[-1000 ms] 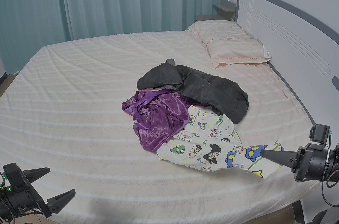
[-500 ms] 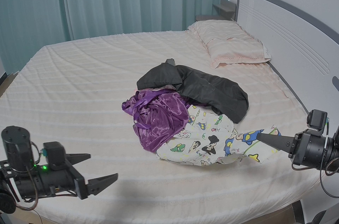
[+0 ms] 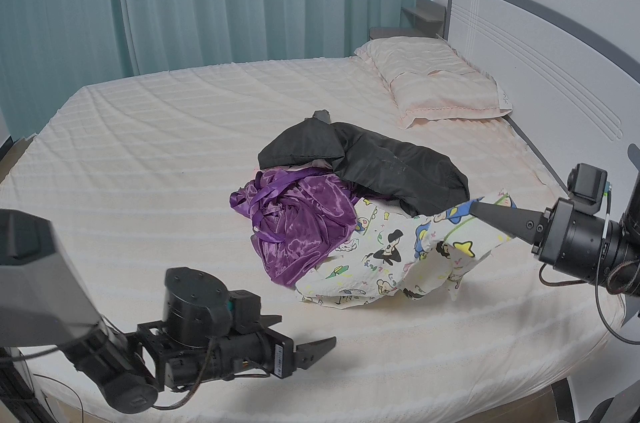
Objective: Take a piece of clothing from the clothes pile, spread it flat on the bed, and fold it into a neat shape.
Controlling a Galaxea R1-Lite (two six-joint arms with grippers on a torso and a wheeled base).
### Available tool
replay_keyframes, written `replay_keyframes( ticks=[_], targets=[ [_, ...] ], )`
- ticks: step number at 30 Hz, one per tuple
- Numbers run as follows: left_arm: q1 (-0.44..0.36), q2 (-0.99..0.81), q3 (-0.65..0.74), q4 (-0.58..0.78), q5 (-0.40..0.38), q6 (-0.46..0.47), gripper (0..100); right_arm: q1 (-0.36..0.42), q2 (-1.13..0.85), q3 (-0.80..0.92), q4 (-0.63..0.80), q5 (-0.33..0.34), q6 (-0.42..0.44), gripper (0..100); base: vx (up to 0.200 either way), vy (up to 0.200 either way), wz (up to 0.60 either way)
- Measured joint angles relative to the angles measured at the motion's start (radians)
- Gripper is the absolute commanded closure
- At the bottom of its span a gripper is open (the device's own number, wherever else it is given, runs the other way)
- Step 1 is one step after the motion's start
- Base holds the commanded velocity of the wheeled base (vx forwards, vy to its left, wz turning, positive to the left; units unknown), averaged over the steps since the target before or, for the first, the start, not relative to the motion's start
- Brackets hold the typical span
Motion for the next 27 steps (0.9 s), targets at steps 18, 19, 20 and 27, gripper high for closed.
replay_keyframes(
  ticks=[18,19,20,27],
  targets=[
    [-0.066,0.227,-0.163,-0.053,0.149,-0.133,0,0.054,0.066,-0.081,-0.011,-0.007,0.001,100,0.0,0.0,0.0],
    [-0.066,0.241,-0.176,-0.066,0.155,-0.139,0,0.06,0.066,-0.085,-0.011,-0.007,0.001,100,0.0,0.0,0.0],
    [-0.066,0.252,-0.183,-0.079,0.157,-0.141,0,0.067,0.066,-0.09,-0.01,-0.009,0.001,100,0.0,0.0,0.0],
    [-0.068,0.322,-0.207,-0.188,0.164,-0.146,0,0.132,0.072,-0.136,-0.003,-0.086,0.0,100,0.0,0.0,0.0]
  ],
)
